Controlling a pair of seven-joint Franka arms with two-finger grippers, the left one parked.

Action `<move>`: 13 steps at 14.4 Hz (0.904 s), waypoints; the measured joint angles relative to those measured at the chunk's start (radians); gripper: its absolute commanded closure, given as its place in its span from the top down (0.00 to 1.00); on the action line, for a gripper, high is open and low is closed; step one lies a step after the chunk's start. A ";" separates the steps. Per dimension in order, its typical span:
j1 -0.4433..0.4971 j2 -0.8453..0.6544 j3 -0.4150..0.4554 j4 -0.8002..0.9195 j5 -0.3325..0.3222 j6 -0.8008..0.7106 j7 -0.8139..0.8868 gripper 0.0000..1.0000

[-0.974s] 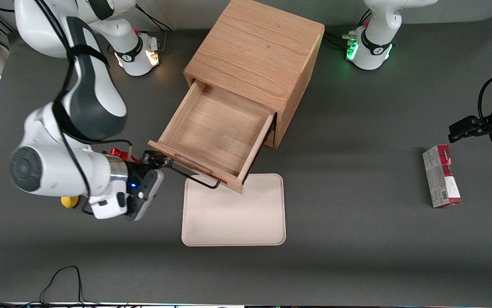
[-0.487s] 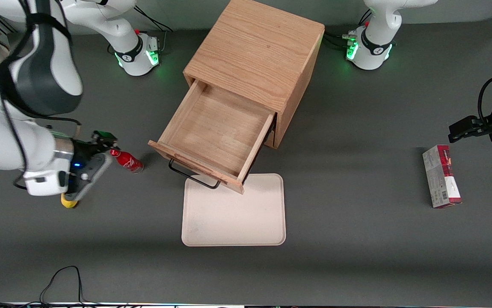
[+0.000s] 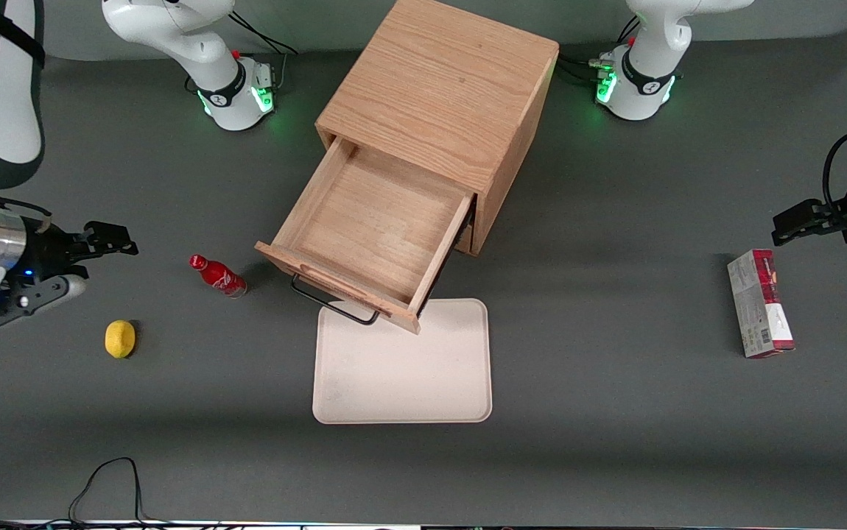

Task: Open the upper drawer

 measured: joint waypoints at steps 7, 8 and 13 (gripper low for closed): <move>0.036 -0.155 -0.005 -0.162 -0.070 0.115 0.113 0.99; 0.049 -0.174 -0.002 -0.191 -0.082 0.130 0.141 0.99; -0.255 -0.205 0.343 -0.222 -0.092 0.114 0.224 1.00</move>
